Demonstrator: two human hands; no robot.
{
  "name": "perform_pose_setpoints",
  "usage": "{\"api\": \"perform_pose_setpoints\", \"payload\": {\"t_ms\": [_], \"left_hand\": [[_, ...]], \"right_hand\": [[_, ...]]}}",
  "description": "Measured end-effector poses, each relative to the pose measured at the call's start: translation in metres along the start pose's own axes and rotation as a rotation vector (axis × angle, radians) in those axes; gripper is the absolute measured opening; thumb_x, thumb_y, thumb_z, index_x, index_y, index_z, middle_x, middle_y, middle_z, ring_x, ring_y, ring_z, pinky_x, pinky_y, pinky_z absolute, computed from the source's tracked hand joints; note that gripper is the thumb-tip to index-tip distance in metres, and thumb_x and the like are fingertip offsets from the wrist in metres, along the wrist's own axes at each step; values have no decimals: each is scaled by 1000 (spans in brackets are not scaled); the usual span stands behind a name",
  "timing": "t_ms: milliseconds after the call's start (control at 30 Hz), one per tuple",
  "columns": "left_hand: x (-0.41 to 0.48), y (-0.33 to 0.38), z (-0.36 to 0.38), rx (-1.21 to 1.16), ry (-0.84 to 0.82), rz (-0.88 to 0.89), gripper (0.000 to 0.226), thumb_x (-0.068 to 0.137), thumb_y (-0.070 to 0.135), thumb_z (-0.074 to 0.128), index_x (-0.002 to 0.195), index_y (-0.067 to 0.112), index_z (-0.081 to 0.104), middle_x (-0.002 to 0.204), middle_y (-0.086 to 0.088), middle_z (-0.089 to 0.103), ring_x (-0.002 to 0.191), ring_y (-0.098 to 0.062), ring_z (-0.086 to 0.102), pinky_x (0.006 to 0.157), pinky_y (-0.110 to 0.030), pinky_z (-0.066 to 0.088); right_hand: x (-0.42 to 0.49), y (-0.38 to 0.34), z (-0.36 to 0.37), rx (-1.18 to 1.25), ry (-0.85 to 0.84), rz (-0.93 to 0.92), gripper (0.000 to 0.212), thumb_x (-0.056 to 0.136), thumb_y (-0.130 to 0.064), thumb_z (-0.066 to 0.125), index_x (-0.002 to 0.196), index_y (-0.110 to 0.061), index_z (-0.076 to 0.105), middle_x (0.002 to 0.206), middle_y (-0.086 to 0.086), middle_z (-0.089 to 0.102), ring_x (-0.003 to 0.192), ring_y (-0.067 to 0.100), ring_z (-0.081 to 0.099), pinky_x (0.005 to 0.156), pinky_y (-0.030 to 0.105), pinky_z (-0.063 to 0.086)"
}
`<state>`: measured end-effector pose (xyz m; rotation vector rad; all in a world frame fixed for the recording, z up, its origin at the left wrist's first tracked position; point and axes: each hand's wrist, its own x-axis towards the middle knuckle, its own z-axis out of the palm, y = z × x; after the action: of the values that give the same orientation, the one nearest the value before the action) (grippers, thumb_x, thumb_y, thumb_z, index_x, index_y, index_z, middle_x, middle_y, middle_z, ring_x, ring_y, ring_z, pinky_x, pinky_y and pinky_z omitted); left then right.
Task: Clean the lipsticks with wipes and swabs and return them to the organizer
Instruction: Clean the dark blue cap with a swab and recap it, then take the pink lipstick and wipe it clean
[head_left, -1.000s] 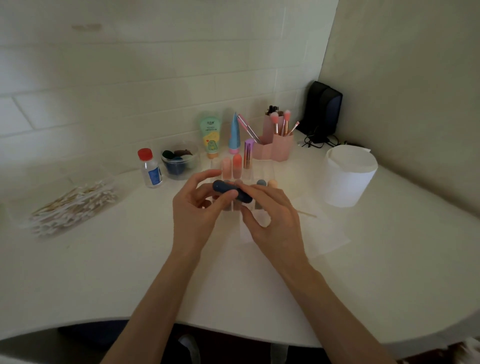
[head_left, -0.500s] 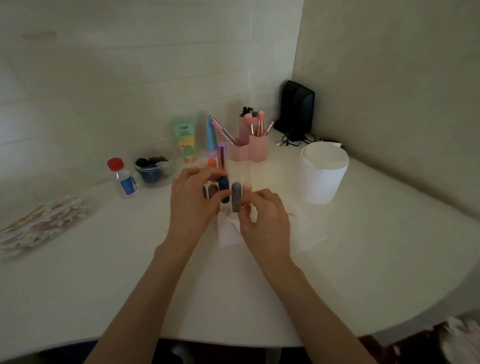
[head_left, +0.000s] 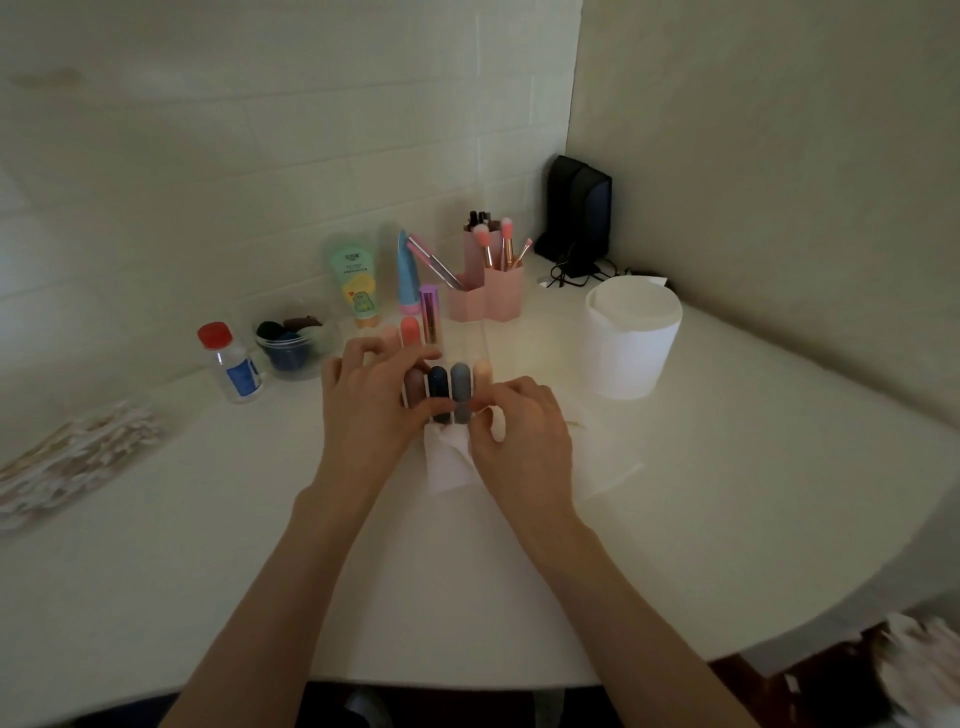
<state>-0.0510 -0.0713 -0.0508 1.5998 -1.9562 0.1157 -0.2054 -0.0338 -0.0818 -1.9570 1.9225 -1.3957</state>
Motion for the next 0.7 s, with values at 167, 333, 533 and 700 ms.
{"api": "perform_pose_setpoints", "payload": {"t_ms": [167, 333, 533, 700], "left_hand": [[-2, -6, -9, -52, 45, -9, 41, 82, 31, 81, 122, 30, 70, 120, -5, 69, 124, -24, 50, 96, -38, 24], [-4, -9, -22, -247, 174, -32, 33, 84, 32, 78, 116, 30, 72, 112, 3, 71, 121, -18, 52, 103, -46, 36], [-27, -1, -47, -592, 128, 6, 21, 84, 24, 79, 105, 26, 74, 96, 21, 71, 91, 10, 61, 79, -4, 38], [-47, -9, -40, -660, 161, -105, 18, 82, 24, 82, 99, 19, 78, 92, 13, 76, 86, -5, 68, 68, -11, 41]], "right_hand": [[0, 1, 2, -8, 0, -1, 14, 85, -9, 68, 96, -15, 75, 90, 1, 64, 87, 21, 55, 74, 35, 50], [1, -2, 0, 110, -20, -39, 11, 90, -12, 69, 98, -16, 75, 90, -1, 67, 85, 19, 58, 78, 39, 52], [-3, -20, -3, 349, -190, -184, 34, 92, -45, 71, 116, -22, 71, 101, -10, 68, 91, 8, 62, 82, 27, 50], [-6, -14, 5, 221, -169, -310, 25, 95, -45, 66, 107, -25, 75, 92, -10, 72, 84, 9, 63, 79, 26, 41]]}}
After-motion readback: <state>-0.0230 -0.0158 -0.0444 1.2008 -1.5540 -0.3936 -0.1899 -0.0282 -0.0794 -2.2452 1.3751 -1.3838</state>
